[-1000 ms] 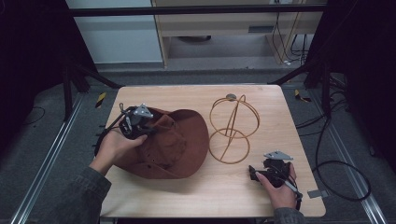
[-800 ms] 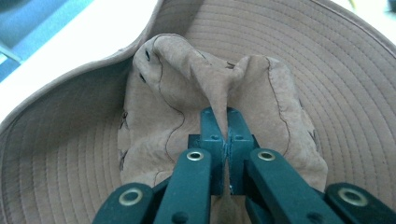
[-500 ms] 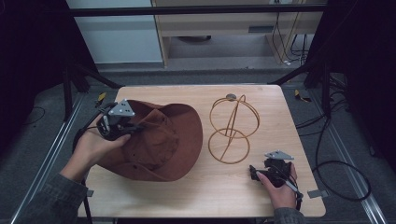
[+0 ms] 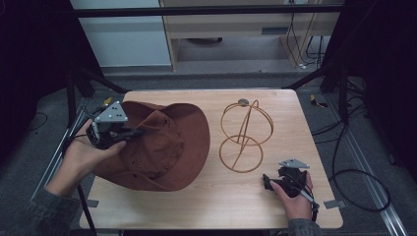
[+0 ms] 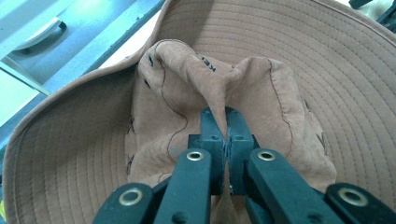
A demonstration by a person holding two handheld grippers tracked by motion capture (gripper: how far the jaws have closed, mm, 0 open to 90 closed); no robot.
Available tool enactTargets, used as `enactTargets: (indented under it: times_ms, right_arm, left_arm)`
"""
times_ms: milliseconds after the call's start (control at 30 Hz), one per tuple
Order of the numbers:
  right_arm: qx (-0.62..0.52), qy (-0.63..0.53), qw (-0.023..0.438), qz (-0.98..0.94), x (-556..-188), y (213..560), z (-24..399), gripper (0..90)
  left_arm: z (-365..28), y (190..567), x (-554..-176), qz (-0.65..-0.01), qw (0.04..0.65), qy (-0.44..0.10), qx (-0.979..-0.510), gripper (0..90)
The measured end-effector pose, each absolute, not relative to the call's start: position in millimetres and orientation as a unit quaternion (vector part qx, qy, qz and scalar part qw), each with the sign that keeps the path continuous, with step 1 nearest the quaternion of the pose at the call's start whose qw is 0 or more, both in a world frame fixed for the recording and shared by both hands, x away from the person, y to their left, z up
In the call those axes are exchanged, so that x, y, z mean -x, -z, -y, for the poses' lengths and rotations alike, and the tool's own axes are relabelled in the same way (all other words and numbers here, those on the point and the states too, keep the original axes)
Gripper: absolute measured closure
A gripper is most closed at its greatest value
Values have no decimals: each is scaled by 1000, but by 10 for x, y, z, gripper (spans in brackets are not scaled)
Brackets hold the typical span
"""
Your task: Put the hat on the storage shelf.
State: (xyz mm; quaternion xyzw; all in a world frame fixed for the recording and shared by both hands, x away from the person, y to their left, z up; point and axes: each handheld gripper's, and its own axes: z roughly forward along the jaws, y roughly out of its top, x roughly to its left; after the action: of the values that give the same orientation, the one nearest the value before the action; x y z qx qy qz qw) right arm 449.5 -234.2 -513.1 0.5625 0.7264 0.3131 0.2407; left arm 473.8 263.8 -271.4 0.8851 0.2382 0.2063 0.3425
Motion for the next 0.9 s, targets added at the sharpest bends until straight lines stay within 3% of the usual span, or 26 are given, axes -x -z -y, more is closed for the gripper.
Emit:
enactTargets:
  times_ms: [900]
  right_arm:
    - [-562,-313,241,-726,-4495,5131,2342,4]
  left_arm:
    - [-2627,2381,-4568,-211,362,-223,-880,885]
